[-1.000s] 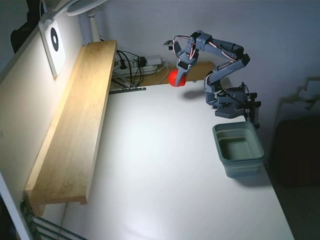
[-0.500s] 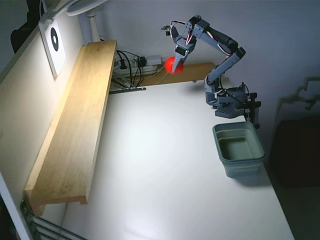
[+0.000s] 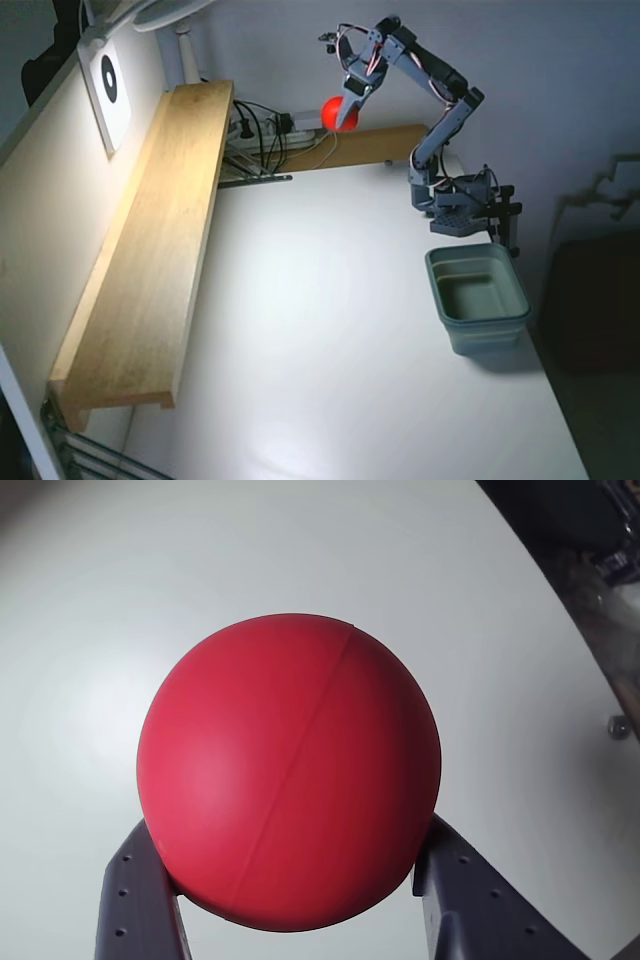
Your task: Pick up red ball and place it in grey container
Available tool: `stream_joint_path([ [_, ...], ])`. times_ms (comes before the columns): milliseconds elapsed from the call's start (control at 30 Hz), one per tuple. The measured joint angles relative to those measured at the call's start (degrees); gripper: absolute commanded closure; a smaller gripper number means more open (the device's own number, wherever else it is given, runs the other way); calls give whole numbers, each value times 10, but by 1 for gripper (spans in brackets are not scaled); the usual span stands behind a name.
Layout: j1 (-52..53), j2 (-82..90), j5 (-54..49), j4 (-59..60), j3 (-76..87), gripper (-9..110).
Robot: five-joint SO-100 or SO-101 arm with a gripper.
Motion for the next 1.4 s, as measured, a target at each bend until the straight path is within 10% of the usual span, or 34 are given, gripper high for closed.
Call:
stream_joint_path([
  [1400,-694,0,0,0,0,78],
])
